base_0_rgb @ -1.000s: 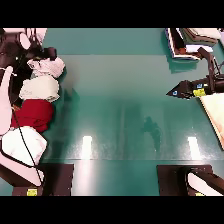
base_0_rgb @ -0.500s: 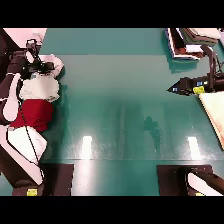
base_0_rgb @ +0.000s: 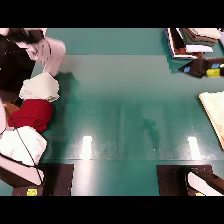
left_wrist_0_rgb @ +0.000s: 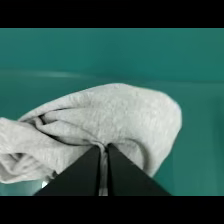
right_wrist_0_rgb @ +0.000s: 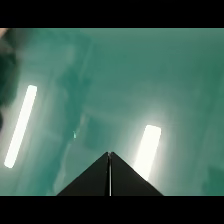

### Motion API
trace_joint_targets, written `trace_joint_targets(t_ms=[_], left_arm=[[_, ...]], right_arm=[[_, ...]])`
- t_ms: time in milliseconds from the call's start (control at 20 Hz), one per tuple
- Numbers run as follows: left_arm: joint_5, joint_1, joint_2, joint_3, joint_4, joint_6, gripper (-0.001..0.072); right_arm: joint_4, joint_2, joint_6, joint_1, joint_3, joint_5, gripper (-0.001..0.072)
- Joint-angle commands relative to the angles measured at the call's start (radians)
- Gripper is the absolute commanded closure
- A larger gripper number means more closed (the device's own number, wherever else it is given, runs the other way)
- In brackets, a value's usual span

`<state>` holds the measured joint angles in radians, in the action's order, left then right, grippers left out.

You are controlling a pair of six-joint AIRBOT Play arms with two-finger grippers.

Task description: Fold the shirts.

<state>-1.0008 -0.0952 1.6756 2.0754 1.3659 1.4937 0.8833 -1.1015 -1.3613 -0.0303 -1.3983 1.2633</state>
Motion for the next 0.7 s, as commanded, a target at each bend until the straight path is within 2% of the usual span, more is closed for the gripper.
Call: trace_joint_targets(t_ms=[0, 150, 300, 500, 650], left_arm=[[-0.128, 0.071, -0.24, 0.002, -0.064, -0.063, 0.0683], [-0.277, 0.184, -0.386, -0.024, -0.073, -0.092, 0.0683], [-0.368, 0.32, -0.44, -0.115, -0.114, -0.091, 0.0684], [-0.363, 0.526, -0.41, -0.354, -0.133, -0.087, 0.0683], [-0.275, 0.665, -0.356, -0.563, -0.146, -0.087, 0.068]], right_arm=[[0.001, 0.0, 0.001, 0.029, -0.138, -0.034, 0.0694], [0.002, 0.0, 0.001, 0.034, -0.212, -0.032, 0.0694], [0.001, 0.0, 0.001, 0.023, -0.241, -0.014, 0.0694], [-0.001, 0.0, 0.001, -0.001, -0.241, 0.034, 0.0694], [0.0, 0.0, 0.001, -0.001, -0.241, 0.081, 0.0694]])
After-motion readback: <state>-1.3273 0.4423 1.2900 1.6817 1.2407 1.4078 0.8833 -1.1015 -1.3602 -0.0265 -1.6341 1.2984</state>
